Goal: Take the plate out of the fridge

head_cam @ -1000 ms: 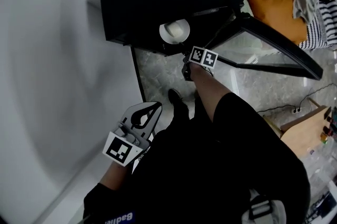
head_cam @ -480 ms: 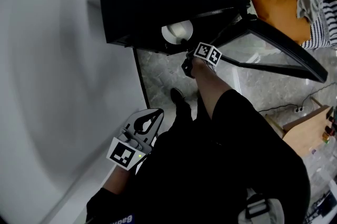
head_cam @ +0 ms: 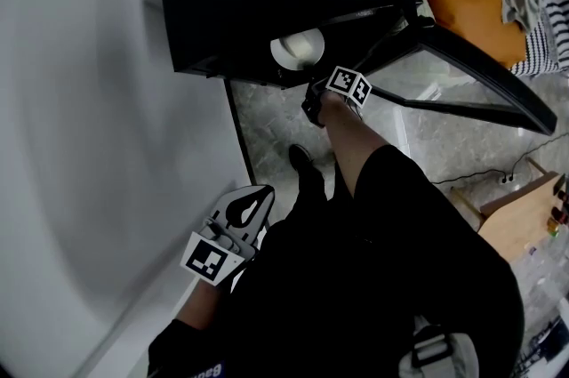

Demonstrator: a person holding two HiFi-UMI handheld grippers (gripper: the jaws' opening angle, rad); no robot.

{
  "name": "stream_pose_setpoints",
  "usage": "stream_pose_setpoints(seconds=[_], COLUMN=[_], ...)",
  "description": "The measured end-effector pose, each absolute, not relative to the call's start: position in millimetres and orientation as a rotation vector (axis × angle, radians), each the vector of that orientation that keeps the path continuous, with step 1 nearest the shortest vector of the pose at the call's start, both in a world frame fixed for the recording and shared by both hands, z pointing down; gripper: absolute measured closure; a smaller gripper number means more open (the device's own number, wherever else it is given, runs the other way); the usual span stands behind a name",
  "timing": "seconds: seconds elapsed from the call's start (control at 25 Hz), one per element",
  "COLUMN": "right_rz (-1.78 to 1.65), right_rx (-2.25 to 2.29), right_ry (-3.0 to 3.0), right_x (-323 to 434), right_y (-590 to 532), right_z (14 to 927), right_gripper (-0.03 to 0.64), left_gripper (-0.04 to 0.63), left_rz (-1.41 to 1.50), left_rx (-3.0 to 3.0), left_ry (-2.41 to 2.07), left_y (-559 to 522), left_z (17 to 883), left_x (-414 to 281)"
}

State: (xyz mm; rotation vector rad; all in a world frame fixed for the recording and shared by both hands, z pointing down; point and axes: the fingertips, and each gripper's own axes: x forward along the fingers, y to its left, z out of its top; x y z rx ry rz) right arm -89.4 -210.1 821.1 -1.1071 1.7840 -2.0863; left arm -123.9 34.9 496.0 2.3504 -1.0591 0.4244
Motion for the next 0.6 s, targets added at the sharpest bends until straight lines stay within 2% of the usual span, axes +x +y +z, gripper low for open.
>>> stream_pose_setpoints(seconds=[0.04, 0.6], right_rz=[-2.086, -2.081], right_rx=[-1.096, -1.068], right_ry=[1.773, 1.677], right_x=[-90, -75], right_y=[-211, -200], right_z=[820, 810], right_gripper=[0.569, 0.589], left_gripper=[0.589, 0.589], left_rz=[0.425, 0.389], left_rx=[2.345, 2.35], left_ry=[-1.055, -1.026], left_y=[36, 36], left_z=[498, 497], left_x=[-123, -115])
